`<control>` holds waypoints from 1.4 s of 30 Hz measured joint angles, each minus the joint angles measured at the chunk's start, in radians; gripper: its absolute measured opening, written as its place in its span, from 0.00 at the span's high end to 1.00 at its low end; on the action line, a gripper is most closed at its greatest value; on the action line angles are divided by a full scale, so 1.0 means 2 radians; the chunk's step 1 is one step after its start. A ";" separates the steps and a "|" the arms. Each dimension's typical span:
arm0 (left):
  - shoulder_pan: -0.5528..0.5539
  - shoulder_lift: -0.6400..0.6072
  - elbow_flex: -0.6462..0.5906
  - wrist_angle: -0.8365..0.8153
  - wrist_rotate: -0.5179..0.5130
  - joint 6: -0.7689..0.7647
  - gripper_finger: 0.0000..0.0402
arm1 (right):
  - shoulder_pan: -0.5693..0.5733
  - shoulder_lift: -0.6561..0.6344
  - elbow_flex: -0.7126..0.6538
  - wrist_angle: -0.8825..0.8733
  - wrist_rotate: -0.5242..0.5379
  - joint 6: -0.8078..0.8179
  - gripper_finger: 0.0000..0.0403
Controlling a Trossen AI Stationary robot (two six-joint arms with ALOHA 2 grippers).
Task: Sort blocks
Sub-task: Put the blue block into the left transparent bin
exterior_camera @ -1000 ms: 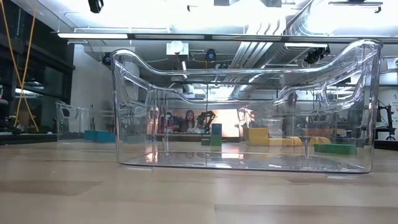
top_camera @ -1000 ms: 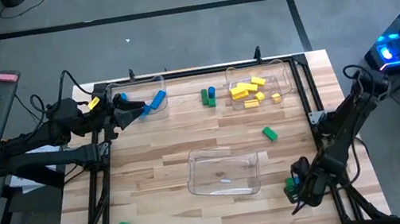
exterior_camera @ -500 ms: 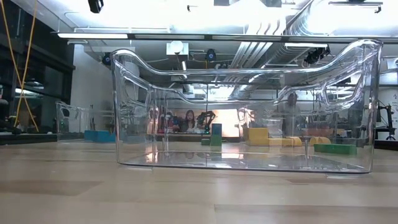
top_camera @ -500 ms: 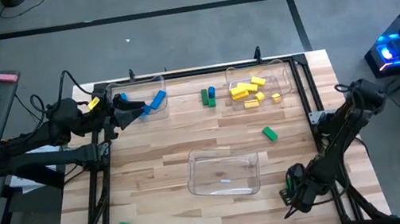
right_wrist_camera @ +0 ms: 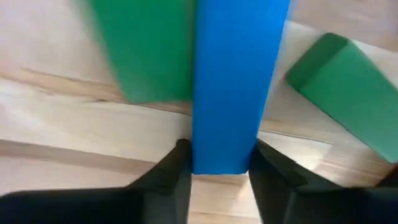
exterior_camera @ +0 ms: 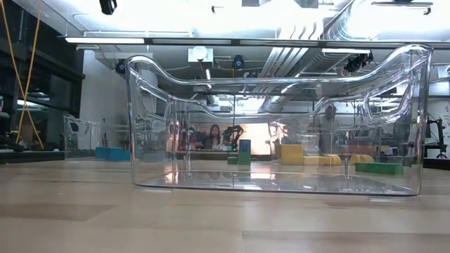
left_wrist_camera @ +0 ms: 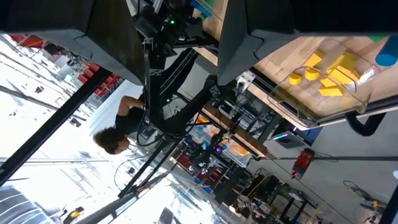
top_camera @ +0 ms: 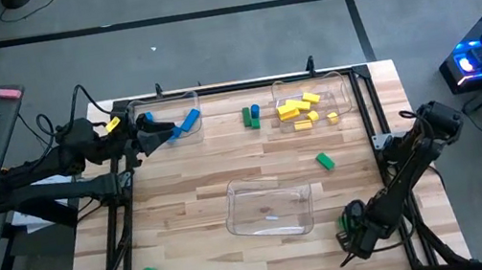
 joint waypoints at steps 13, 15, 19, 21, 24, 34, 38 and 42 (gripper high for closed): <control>0.001 0.001 0.000 0.000 0.000 0.015 0.54 | -0.037 -0.157 0.135 -0.288 0.121 -0.157 0.70; 0.001 0.002 0.000 -0.001 -0.009 0.018 0.54 | -0.074 -0.179 0.145 -0.303 0.203 -0.192 0.70; 0.001 0.006 0.000 -0.001 -0.034 0.013 0.54 | -0.196 -0.198 0.144 -0.247 0.282 -0.353 0.70; 0.001 0.010 0.000 0.000 -0.038 0.006 0.54 | -0.266 -0.191 0.134 -0.167 0.272 -0.471 0.70; 0.001 0.016 0.000 0.017 -0.038 -0.025 0.54 | -0.361 -0.155 0.127 -0.027 0.238 -0.640 0.70; 0.000 0.023 0.000 0.128 -0.021 -0.069 0.54 | -0.542 0.066 0.201 0.305 0.067 -0.827 0.70; 0.000 0.023 0.000 0.149 -0.023 -0.061 0.54 | -0.565 0.159 0.298 0.311 0.030 -0.851 0.70; 0.000 0.024 0.000 0.149 -0.033 -0.061 0.54 | -0.576 0.243 0.415 0.308 0.008 -0.860 0.70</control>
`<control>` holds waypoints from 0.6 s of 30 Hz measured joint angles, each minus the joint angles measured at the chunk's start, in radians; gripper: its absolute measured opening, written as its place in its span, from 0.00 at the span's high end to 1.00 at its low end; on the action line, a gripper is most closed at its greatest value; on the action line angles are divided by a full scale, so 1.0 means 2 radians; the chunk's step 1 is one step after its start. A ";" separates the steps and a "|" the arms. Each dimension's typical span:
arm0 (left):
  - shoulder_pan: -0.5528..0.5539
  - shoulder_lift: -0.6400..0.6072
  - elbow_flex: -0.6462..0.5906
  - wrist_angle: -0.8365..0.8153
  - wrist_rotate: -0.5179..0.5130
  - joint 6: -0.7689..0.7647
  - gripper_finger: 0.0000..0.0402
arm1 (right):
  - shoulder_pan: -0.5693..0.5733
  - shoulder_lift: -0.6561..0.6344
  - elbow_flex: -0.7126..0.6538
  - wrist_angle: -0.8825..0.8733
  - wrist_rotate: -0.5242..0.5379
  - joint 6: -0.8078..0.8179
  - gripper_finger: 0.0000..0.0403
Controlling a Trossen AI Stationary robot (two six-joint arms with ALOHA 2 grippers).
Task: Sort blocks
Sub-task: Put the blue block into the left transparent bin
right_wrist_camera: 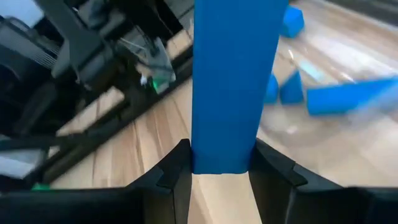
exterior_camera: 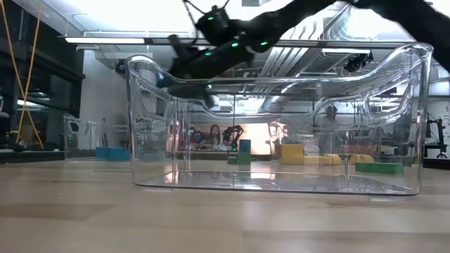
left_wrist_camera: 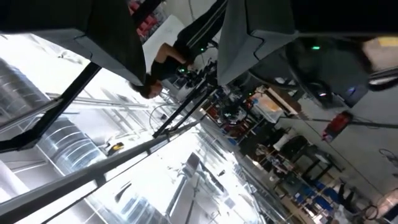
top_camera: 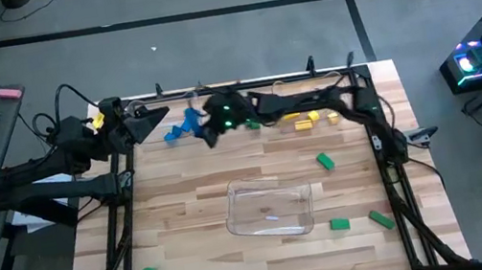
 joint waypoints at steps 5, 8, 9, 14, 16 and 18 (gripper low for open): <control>0.000 0.001 0.000 0.000 -0.003 0.000 0.54 | -0.008 0.086 0.138 -0.034 0.003 0.023 0.70; 0.000 0.002 0.000 -0.002 -0.003 -0.001 0.54 | -0.011 0.127 0.205 -0.066 0.020 0.038 0.68; 0.000 0.002 0.000 -0.001 -0.003 -0.002 0.54 | -0.012 0.139 0.225 -0.076 0.024 0.040 0.64; 0.000 0.002 0.000 -0.002 -0.003 -0.003 0.54 | -0.019 0.175 0.297 -0.128 0.020 0.036 0.30; 0.000 0.002 0.000 -0.001 -0.003 -0.003 0.54 | -0.025 0.175 0.315 -0.144 0.018 0.023 0.20; 0.000 0.002 0.000 -0.002 -0.003 -0.003 0.54 | -0.037 0.174 0.337 -0.174 0.017 0.001 0.14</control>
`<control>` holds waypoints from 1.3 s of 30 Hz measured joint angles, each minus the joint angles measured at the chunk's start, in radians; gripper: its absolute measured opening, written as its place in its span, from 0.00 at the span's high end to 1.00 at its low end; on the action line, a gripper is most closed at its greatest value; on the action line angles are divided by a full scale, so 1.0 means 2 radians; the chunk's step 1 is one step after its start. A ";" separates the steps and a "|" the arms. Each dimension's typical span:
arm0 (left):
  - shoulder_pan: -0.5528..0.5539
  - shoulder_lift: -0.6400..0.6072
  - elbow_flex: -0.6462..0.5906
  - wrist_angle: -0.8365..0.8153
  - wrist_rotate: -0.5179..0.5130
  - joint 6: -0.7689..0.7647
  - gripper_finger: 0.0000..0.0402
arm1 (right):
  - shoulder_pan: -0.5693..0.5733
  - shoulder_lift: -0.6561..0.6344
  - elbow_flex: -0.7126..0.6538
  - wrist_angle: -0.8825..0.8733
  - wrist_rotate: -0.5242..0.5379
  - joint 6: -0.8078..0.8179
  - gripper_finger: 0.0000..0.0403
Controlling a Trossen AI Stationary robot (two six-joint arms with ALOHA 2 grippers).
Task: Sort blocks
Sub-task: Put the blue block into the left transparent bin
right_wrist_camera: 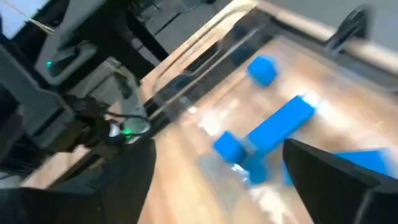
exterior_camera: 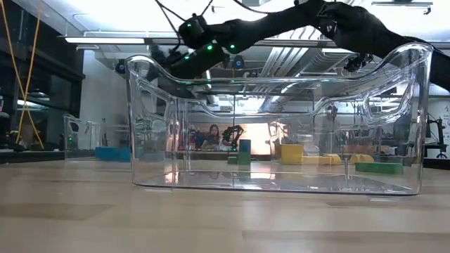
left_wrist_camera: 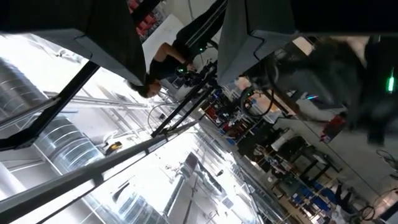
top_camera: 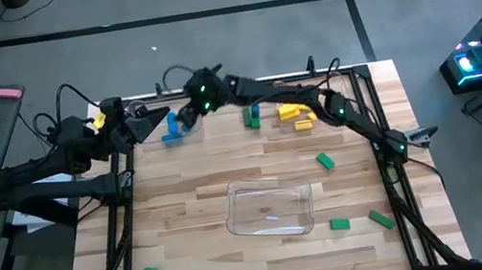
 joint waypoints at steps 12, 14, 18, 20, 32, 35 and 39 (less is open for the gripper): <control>-0.001 0.004 0.000 -0.003 0.002 0.016 0.54 | -0.090 -0.114 -0.024 -0.356 0.141 -0.114 0.10; -0.001 0.006 0.000 -0.002 0.002 0.016 0.54 | -0.102 -0.111 -0.027 -0.432 0.143 -0.114 0.10; -0.001 0.012 0.000 -0.002 0.002 0.016 0.54 | -0.112 -0.104 -0.072 -0.439 0.143 -0.125 0.10; -0.001 0.014 0.000 -0.003 0.002 0.016 0.54 | -0.105 -0.102 -0.093 -0.411 0.136 -0.139 0.10; -0.001 0.025 0.000 -0.001 0.002 0.016 0.54 | -0.080 -0.104 -0.174 -0.394 0.118 -0.195 0.10; -0.001 0.026 0.000 -0.002 0.002 0.016 0.54 | -0.082 -0.104 -0.177 -0.384 0.119 -0.187 0.12; -0.001 0.030 0.000 -0.001 0.002 0.012 0.54 | -0.084 -0.104 -0.177 -0.362 0.119 -0.179 0.20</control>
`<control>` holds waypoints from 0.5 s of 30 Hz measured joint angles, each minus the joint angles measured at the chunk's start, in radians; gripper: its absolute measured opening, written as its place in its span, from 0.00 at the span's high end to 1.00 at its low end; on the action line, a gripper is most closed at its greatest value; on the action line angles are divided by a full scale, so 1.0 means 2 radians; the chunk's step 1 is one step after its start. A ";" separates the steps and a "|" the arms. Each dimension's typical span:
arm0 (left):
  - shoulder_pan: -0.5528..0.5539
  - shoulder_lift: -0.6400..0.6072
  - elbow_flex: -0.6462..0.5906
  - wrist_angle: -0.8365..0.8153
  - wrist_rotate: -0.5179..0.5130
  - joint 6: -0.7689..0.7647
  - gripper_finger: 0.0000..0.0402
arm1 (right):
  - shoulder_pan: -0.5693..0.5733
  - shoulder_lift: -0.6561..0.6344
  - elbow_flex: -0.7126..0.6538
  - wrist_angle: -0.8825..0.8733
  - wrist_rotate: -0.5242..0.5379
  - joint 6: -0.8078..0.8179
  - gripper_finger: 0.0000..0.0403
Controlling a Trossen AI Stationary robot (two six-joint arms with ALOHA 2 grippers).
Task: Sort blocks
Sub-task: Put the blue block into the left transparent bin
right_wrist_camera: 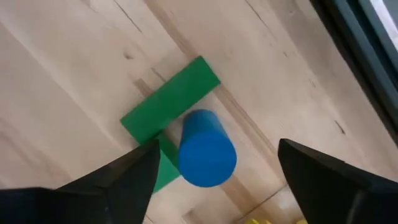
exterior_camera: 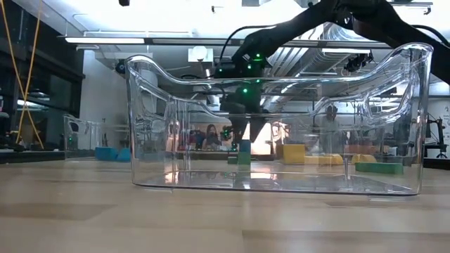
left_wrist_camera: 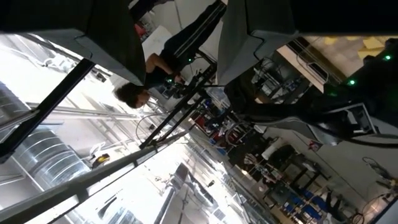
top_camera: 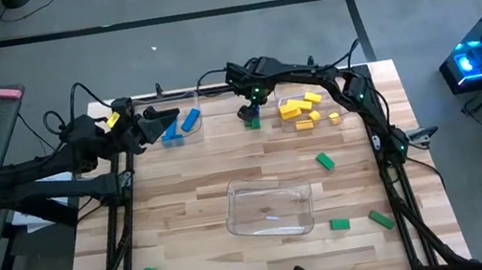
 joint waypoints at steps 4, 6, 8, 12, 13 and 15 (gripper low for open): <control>0.000 0.001 0.000 0.000 0.000 -0.010 0.54 | 0.000 0.003 0.000 -0.001 -0.002 0.008 0.28; 0.000 0.001 0.000 0.000 0.000 -0.013 0.54 | 0.000 0.010 0.000 -0.009 -0.003 0.008 0.31; 0.000 0.001 0.000 0.000 0.000 -0.013 0.54 | 0.000 0.015 0.000 -0.010 -0.006 0.009 0.33; 0.000 0.001 0.000 0.000 0.000 -0.013 0.54 | 0.000 0.021 -0.002 -0.004 0.002 0.011 0.39; 0.000 0.001 0.000 0.000 0.000 -0.013 0.54 | 0.001 0.021 -0.002 0.001 0.009 0.012 0.41; -0.001 0.001 0.000 0.000 0.000 -0.013 0.54 | 0.001 0.021 -0.002 0.009 0.014 0.012 0.46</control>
